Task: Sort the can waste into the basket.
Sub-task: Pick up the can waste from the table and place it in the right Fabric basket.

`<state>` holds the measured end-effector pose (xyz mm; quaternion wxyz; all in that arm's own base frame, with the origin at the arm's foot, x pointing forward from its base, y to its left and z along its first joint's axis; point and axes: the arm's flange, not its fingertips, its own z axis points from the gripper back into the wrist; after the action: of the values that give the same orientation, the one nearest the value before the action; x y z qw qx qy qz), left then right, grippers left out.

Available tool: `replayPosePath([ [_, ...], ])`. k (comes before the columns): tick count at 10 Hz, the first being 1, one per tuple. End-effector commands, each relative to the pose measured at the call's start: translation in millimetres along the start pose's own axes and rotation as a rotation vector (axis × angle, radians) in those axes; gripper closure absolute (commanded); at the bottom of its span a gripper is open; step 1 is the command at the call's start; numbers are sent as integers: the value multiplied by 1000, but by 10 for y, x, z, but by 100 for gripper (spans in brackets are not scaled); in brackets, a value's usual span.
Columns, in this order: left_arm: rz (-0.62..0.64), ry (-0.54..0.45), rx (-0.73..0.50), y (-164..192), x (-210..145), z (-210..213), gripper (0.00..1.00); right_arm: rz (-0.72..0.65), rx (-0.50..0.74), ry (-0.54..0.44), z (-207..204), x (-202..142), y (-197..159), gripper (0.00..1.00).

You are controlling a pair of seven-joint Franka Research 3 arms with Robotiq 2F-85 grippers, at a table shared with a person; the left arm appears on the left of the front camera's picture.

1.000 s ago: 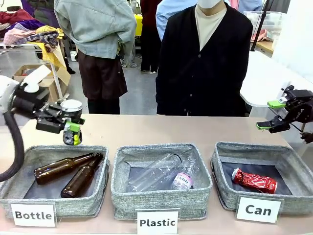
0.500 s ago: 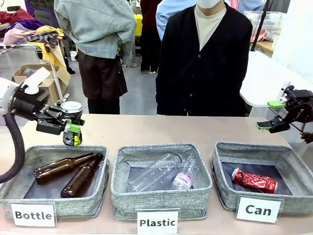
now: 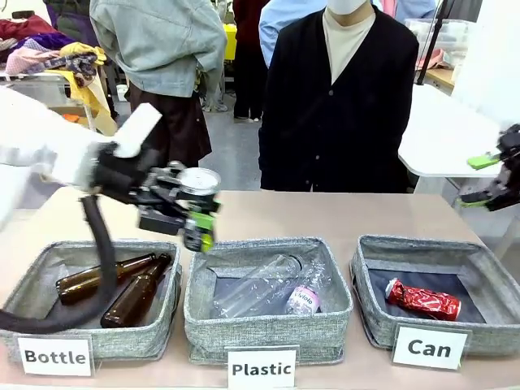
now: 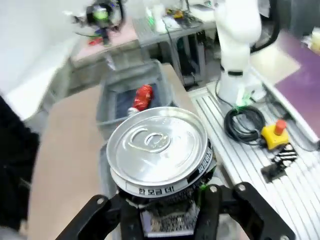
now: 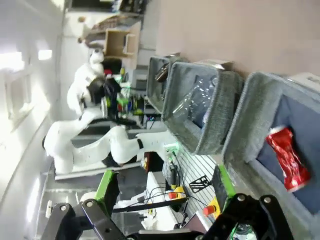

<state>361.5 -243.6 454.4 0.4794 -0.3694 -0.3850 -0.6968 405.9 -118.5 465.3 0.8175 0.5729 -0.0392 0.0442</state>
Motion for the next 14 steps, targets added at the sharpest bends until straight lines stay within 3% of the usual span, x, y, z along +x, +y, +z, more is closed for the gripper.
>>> replayPosePath([
  [1, -42, 151, -60, 342, 237, -743, 62, -57, -41, -102, 267, -265, -32, 1],
  [4, -97, 331, -230, 617, 608, -2321, 62, -89, -10, -201, 707, -631, -235, 1],
  [7, -201, 459, -251, 812, 1016, -3406, 62, -161, -20, -137, 896, -1083, -577, 1],
  [8, -239, 493, -219, 849, 1214, -3531, 62, -198, -31, -91, 953, -1224, -747, 1],
  [10, -204, 453, -291, 862, 1512, -3558, 62, -272, 34, -135, 1004, -1239, -1072, 1],
  [14, -213, 439, -283, 902, 1575, -3467, 62, -288, 94, -159, 982, -1106, -1175, 1],
])
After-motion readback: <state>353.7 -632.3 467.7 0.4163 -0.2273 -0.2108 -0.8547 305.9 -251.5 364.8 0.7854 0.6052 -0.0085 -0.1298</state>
